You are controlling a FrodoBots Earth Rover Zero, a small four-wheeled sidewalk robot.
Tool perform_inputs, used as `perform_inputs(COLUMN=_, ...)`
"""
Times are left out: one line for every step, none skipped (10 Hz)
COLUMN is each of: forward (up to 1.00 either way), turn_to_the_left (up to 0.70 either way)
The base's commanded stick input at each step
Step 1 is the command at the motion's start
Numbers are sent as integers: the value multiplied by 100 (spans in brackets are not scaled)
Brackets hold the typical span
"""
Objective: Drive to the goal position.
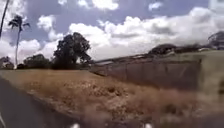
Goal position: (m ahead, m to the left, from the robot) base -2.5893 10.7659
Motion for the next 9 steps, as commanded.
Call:
perform_inputs(forward=0, turn_to_the_left=-70)
perform_inputs(forward=0, turn_to_the_left=-70)
perform_inputs(forward=0, turn_to_the_left=-70)
perform_inputs(forward=0, turn_to_the_left=-70)
perform_inputs(forward=0, turn_to_the_left=-70)
perform_inputs(forward=0, turn_to_the_left=-70)
perform_inputs(forward=0, turn_to_the_left=-70)
perform_inputs(forward=0, turn_to_the_left=-70)
perform_inputs(forward=0, turn_to_the_left=-70)
